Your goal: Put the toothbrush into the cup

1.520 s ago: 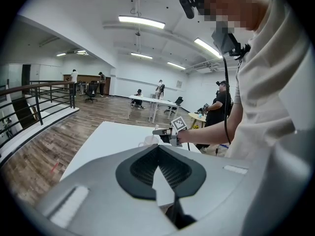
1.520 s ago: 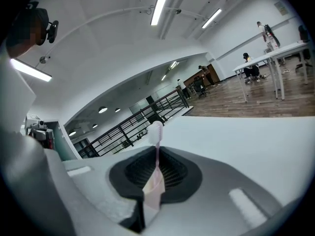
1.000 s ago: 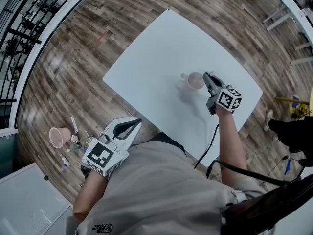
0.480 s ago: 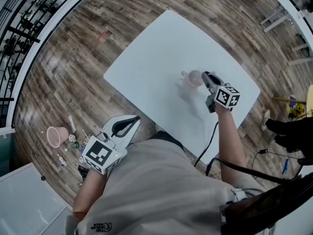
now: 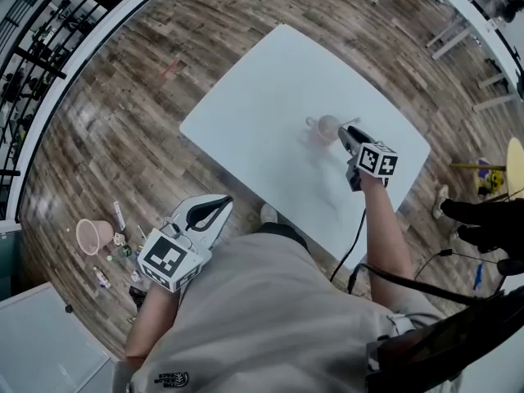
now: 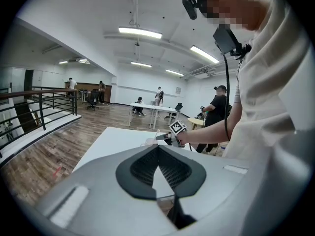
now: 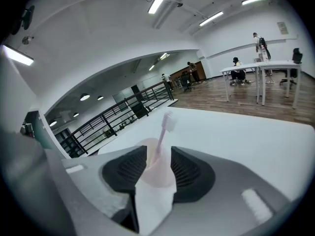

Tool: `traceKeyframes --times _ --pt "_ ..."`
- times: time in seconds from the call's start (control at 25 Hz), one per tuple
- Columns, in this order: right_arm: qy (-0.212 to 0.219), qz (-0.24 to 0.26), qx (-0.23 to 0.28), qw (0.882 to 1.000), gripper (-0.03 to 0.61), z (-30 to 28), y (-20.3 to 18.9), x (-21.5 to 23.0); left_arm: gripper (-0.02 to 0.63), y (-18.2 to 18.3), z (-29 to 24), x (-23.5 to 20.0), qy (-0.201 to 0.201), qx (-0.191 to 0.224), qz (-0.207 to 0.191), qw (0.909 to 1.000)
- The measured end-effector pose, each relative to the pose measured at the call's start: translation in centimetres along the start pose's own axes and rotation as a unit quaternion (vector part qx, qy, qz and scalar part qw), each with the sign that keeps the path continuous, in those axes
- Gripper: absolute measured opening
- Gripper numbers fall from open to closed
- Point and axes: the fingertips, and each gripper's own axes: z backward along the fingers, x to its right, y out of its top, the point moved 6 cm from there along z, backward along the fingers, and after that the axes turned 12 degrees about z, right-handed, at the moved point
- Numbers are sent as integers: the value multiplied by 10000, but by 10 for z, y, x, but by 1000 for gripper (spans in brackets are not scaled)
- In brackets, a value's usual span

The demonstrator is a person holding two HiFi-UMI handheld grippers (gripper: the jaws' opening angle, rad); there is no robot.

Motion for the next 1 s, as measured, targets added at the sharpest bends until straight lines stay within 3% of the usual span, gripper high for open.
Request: traceKeyframes --times 0.12,0.4,1.0 --pt "-271 -43 -218 9994 144 15 -15 -4 5 -8 17 4 -53 40 -4 10000" --pt "-801 88 24 9967 144 67 -30 -63 5 -26 65 -5 -335 131 -98 9993" --pt "-766 1069 234 9910 143 193 -85 -266 5 -103 181 27 -921 4 -291 9953"
